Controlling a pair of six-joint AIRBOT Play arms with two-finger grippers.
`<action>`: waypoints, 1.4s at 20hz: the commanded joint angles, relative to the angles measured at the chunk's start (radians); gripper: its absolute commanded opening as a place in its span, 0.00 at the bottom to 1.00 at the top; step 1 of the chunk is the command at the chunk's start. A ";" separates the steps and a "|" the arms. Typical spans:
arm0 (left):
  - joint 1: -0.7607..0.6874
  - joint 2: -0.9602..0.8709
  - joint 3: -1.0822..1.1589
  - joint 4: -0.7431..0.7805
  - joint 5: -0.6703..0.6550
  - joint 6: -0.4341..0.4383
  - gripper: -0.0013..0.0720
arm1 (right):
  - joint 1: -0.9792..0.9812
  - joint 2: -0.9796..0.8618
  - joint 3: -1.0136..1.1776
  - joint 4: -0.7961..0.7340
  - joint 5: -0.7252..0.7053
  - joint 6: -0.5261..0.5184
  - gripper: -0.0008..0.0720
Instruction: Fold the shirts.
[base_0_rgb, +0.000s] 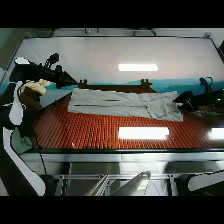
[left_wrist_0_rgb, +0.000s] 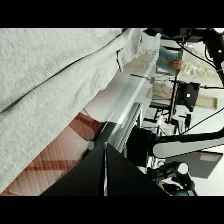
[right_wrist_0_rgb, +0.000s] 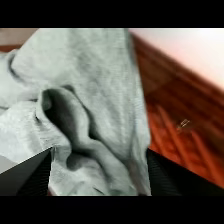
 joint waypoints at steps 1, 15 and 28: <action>-0.064 0.000 0.006 0.001 0.015 -0.007 0.01 | 0.069 -0.045 0.000 0.033 -0.011 -0.056 0.88; -0.639 -0.002 0.004 0.597 0.518 -0.098 0.04 | 0.006 -0.023 0.134 0.129 0.277 -0.096 0.04; -0.665 0.005 0.083 -0.271 0.552 0.180 0.04 | -0.192 -0.012 0.313 0.095 0.536 -0.016 0.04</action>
